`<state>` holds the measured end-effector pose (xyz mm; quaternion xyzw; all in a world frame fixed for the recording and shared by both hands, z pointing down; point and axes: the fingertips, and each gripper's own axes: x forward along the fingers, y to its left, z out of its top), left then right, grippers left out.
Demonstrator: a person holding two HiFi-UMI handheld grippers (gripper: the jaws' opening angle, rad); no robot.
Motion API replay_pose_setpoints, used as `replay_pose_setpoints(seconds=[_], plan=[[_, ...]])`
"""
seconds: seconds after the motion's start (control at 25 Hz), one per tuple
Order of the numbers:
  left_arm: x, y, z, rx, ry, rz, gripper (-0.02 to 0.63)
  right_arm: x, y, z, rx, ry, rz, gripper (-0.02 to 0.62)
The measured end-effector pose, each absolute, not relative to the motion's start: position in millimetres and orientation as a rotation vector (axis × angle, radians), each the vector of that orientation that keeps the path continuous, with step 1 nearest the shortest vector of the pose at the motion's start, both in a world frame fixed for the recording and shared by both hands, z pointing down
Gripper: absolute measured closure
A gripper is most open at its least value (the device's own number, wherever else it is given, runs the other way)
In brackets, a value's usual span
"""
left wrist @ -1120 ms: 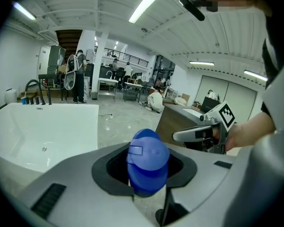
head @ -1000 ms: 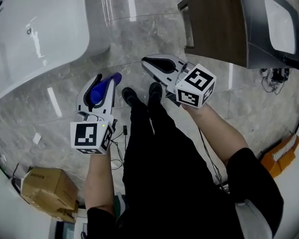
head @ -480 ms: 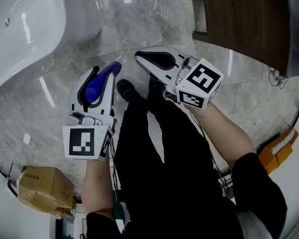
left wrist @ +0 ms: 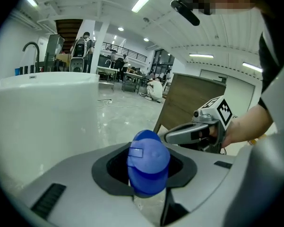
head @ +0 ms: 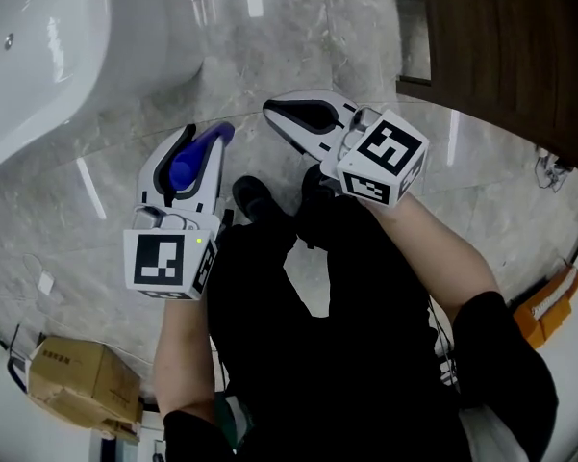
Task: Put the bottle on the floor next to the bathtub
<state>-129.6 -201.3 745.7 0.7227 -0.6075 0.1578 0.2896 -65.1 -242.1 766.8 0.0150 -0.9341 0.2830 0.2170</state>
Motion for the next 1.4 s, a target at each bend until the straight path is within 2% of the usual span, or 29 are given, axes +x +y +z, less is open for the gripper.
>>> replay_pose_setpoints(seconds=[0.48,0.8,1.12,1.4], plan=[[-135,-232,865,2.082,-1.463,0.540,0.465,-104,-290,860,0.021,-2.669,0.735,0.566],[-127,-247,886,2.142,-1.471,0.514,0.466,-101,-298,878,-0.023,-2.695,0.636,0.566],[-107,-253,954,2.123,-1.443,0.611,0.465,-101,-302,894,-0.054,-2.698,0.585,0.566],[-124,-260,990,2.041,-1.459,0.609,0.465,-104,-301,941,-0.090,-2.638,0.423,0.566]])
